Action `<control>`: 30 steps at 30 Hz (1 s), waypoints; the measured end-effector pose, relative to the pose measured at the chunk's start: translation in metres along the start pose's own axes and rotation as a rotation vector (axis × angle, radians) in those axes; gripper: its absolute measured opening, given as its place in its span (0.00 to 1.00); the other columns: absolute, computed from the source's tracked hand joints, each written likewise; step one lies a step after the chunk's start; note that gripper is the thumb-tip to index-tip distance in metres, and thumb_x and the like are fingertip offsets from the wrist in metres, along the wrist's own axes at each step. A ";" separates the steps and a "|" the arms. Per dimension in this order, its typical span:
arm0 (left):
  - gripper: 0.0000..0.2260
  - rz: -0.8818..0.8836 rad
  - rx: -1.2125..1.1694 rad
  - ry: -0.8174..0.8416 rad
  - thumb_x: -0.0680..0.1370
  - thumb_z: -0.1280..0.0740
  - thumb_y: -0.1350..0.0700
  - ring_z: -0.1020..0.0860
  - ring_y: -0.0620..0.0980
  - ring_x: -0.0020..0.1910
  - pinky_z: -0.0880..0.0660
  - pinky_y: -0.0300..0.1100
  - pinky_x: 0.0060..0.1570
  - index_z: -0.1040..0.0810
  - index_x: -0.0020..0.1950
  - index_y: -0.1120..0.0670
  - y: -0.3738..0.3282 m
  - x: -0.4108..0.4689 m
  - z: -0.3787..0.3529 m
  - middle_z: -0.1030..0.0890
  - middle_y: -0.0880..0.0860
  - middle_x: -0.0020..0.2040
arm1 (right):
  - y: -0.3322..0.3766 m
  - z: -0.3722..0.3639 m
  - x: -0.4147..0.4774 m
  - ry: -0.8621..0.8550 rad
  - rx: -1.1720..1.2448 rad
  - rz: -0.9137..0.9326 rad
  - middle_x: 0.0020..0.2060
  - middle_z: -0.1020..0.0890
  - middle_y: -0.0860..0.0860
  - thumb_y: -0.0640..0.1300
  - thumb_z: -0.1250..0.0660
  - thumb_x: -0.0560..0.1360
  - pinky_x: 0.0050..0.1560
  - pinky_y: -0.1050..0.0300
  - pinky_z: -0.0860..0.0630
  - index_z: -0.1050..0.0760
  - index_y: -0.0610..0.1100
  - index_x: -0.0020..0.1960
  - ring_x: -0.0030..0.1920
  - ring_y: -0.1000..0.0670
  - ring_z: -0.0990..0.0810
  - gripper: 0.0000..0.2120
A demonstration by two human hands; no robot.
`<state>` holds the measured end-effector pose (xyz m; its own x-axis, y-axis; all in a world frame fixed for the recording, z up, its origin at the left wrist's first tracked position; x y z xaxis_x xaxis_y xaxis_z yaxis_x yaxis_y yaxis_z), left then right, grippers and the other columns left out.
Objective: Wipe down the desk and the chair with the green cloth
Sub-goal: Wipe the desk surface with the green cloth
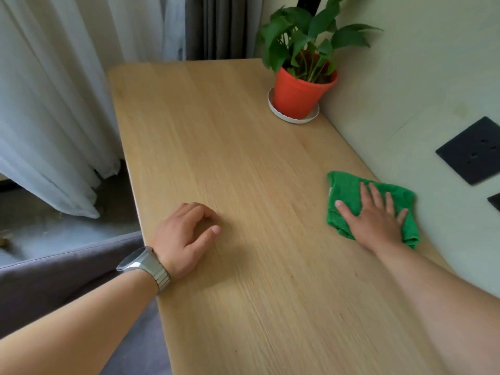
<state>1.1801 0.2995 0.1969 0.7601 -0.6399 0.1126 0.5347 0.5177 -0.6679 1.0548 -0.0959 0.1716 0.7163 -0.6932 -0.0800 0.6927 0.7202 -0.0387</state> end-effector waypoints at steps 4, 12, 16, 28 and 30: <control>0.23 -0.002 -0.062 -0.006 0.75 0.47 0.37 0.25 0.46 0.50 0.26 0.46 0.50 0.22 0.55 0.51 -0.001 -0.002 0.003 0.22 0.45 0.50 | 0.002 0.001 0.010 0.014 0.039 -0.109 0.79 0.49 0.53 0.81 0.64 0.65 0.71 0.28 0.57 0.54 0.54 0.79 0.78 0.40 0.51 0.50; 0.21 -0.007 -0.208 -0.050 0.75 0.45 0.38 0.24 0.44 0.50 0.26 0.46 0.50 0.22 0.52 0.51 0.007 -0.001 0.007 0.22 0.45 0.48 | 0.013 0.003 0.029 0.084 0.071 -0.249 0.80 0.52 0.52 0.82 0.64 0.63 0.71 0.25 0.57 0.56 0.53 0.79 0.78 0.38 0.53 0.53; 0.21 0.012 -0.253 -0.061 0.74 0.45 0.38 0.25 0.44 0.50 0.27 0.44 0.50 0.22 0.53 0.51 0.009 -0.001 0.010 0.22 0.45 0.48 | 0.066 0.003 0.012 0.063 0.015 -0.055 0.80 0.53 0.53 0.81 0.65 0.64 0.71 0.27 0.58 0.58 0.53 0.79 0.78 0.39 0.54 0.51; 0.07 0.190 -0.429 -0.256 0.72 0.39 0.42 0.24 0.45 0.38 0.26 0.44 0.40 0.25 0.46 0.42 0.039 0.010 0.034 0.21 0.45 0.44 | 0.281 0.006 -0.111 0.031 0.011 0.508 0.80 0.56 0.52 0.79 0.61 0.67 0.69 0.28 0.67 0.58 0.53 0.79 0.78 0.39 0.63 0.48; 0.04 0.156 -0.258 -0.293 0.73 0.38 0.44 0.25 0.42 0.42 0.30 0.36 0.44 0.26 0.44 0.41 0.045 0.024 0.049 0.23 0.41 0.44 | 0.309 0.007 -0.140 0.037 0.050 0.607 0.80 0.53 0.51 0.78 0.55 0.67 0.69 0.28 0.68 0.54 0.53 0.79 0.77 0.39 0.63 0.47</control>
<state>1.2409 0.3351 0.2053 0.9173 -0.3577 0.1753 0.3235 0.4123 -0.8517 1.1697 0.2236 0.1774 0.9816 -0.1576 -0.1075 0.1657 0.9836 0.0710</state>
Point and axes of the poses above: each hand's wrist, its own x-axis towards the middle knuckle, its own z-axis out of the back of the hand, y = z × x, the point moved 10 cm from there along x, towards the middle knuckle
